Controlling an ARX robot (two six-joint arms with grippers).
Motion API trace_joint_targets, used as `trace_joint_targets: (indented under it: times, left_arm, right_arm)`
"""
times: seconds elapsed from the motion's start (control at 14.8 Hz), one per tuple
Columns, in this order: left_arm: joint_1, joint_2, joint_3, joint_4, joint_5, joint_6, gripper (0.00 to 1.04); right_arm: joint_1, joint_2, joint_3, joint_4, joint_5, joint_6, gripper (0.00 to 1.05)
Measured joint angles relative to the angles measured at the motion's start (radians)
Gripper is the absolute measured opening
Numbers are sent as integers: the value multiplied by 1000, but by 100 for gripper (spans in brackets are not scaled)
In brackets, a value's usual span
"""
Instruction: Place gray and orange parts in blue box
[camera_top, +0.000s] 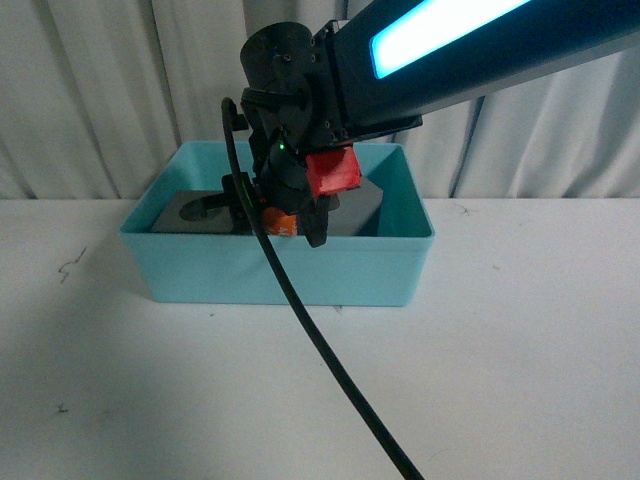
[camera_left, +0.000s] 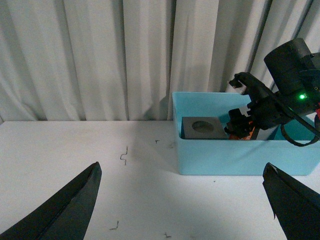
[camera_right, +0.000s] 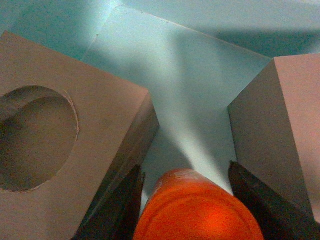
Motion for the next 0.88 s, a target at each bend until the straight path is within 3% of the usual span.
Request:
trace_joint_targets:
  times: [0.07,0.13,0.2,0.54,0.88]
  left_arm:
    - [0,0,0,0,0,0,98]
    - [0,0,0,0,0,0,98]
    - [0,0,0,0,0,0,98]
    - [0,0,0,0,0,0,98]
    - [0,0,0,0,0,0,98]
  right_arm:
    - [5,0,0,2,1,2,67]
    - [5,0,-11,32,5,10,96]
    - [5,0,-15,47,3,21,100]
    - [-3,-193,-219,262,35,-10,98]
    - [-94,-837,-900,557,227,-13,98]
